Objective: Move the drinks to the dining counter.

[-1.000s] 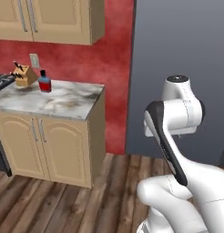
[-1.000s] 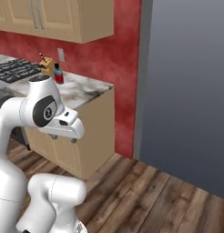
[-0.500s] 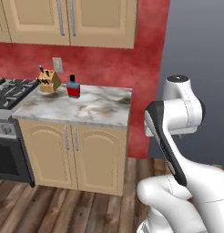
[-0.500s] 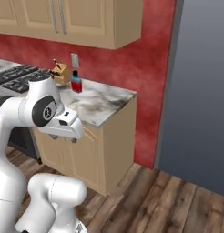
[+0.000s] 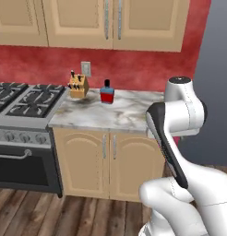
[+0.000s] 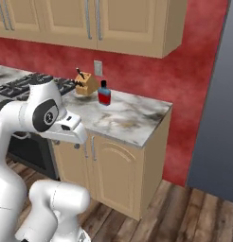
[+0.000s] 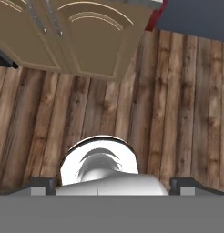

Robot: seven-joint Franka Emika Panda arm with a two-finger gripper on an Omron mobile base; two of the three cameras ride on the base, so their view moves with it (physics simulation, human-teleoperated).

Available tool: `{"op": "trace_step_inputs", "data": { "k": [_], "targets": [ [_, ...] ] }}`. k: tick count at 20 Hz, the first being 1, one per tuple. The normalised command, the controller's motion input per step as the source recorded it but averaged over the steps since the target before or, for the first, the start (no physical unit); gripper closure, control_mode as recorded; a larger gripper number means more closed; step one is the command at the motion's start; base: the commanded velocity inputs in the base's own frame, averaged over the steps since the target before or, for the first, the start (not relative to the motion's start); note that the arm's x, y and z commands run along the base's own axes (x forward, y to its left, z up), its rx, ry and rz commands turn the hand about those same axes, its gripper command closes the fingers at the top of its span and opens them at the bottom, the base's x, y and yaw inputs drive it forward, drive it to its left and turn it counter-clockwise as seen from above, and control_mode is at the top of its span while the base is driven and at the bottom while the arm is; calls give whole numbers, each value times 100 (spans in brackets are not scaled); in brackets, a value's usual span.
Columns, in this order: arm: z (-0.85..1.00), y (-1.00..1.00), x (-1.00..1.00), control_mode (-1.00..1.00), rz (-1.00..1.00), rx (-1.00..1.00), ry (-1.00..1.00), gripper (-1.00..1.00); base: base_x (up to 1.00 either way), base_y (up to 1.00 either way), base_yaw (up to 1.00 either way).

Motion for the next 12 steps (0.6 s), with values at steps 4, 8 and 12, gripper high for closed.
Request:
{"op": "trace_step_inputs", "data": {
  "k": [4,8,12],
  "targets": [
    [0,0,0,100,0,0,0,-100,45,63,-9],
    [0,0,0,100,0,0,0,-100,59,47,-3],
    [0,0,0,100,0,0,0,-100,41,43,-2]
  ]
}}
